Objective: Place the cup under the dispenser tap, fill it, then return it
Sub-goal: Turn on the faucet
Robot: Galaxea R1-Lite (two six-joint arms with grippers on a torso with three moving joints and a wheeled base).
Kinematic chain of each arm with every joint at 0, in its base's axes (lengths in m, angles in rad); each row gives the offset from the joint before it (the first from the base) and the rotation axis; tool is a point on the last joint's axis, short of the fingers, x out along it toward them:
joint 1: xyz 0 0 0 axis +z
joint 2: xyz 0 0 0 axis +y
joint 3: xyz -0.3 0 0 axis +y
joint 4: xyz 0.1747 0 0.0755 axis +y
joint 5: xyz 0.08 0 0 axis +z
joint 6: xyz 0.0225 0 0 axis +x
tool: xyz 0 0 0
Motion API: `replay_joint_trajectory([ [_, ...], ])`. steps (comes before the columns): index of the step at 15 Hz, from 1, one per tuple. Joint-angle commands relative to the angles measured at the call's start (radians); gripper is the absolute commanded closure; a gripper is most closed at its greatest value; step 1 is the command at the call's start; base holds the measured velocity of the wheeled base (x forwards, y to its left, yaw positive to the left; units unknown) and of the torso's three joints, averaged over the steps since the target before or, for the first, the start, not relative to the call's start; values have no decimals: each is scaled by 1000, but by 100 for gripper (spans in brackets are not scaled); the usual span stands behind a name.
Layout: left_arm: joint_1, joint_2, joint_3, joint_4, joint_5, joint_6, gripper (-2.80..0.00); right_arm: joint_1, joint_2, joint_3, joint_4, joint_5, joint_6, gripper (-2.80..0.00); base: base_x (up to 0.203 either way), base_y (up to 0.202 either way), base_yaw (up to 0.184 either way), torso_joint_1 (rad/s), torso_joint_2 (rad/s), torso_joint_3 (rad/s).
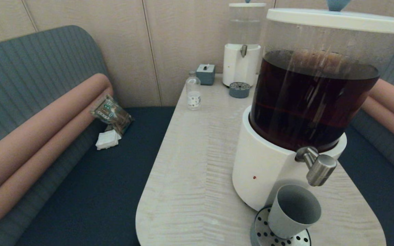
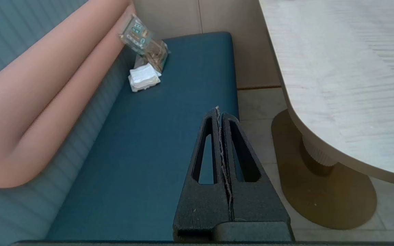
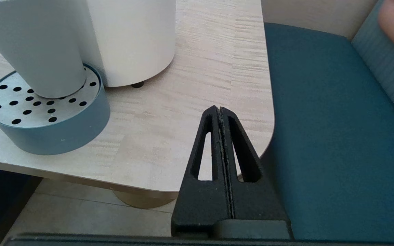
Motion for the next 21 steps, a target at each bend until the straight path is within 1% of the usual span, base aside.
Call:
replay_joint_trajectory([
  [1, 0, 2, 0, 3, 2, -3, 0, 0, -3, 9, 0, 0, -1, 0, 0, 0, 0, 0, 0, 0],
  [2, 0, 2, 2, 4, -1, -10, 0, 0, -3, 9, 0, 0, -1, 0, 0, 0, 0, 0, 0, 0],
  [4, 0, 2, -1, 61, -17, -37, 0, 0, -3, 9, 0, 0, -1, 0, 0, 0, 0, 0, 0, 0],
  [5, 0, 2, -3, 63, -15, -69, 0, 0, -3, 9, 0, 0, -1, 0, 0, 0, 0, 0, 0, 0],
  [7, 0, 2, -1, 61, -13, -82, 0, 0, -2, 9, 0, 0, -2, 0, 0, 0, 0, 0, 0, 0],
  [21, 0, 3, 2, 52, -11, -85, 0, 0, -3, 9, -5, -7, -5, 0, 0, 0, 0, 0, 0, 0],
])
